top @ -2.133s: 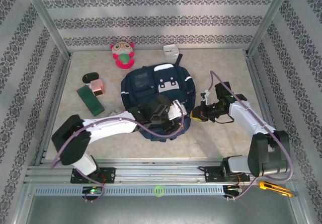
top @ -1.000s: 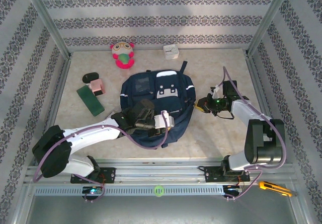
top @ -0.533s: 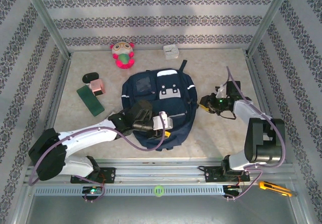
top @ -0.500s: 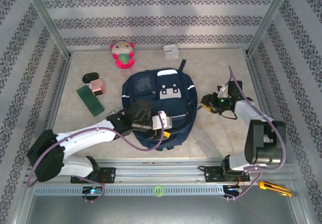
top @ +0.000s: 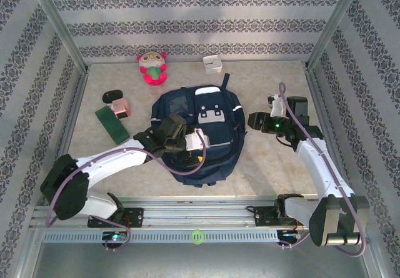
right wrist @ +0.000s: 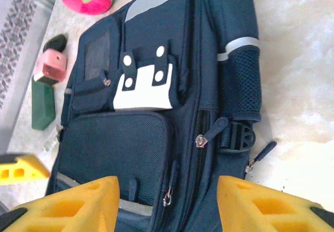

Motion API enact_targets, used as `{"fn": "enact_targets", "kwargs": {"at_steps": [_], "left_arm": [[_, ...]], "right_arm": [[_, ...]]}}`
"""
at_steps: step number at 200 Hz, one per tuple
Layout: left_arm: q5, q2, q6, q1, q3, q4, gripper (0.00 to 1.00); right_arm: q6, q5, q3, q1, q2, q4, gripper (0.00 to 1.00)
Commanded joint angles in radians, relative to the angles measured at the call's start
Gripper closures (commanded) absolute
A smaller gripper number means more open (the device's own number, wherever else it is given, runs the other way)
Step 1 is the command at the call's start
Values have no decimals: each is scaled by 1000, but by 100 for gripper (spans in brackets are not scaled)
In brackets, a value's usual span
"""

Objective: Pack books, pencil case, and school supplies into a backpack

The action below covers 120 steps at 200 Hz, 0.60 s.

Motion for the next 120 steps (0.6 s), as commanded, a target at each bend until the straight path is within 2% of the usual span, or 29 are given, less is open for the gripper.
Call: {"fn": "enact_targets", "kwargs": {"at_steps": [1,19,52,91,105,120], "left_arm": [[14,39,74,-10,55,-33,9],[34,77,104,-24,67,-30,6],[-14,165,131,-42,106,-22,4],[10,223,155,-64,136,-41,1],[-47,246,145,-73,134,-15,0],[-154,280,124,-80,137,27,0]], "right_arm": [[-103,7,16,12,-15,-19,48],[-106,1,13,17,-11,-18,48],[-111,-14,16,26,5,-14,48],[-126,-22,19,32,13,-12,47],[-128,-23,17,34,15,-11,47],[-132,-24,16,35,16,-9,47]]}}
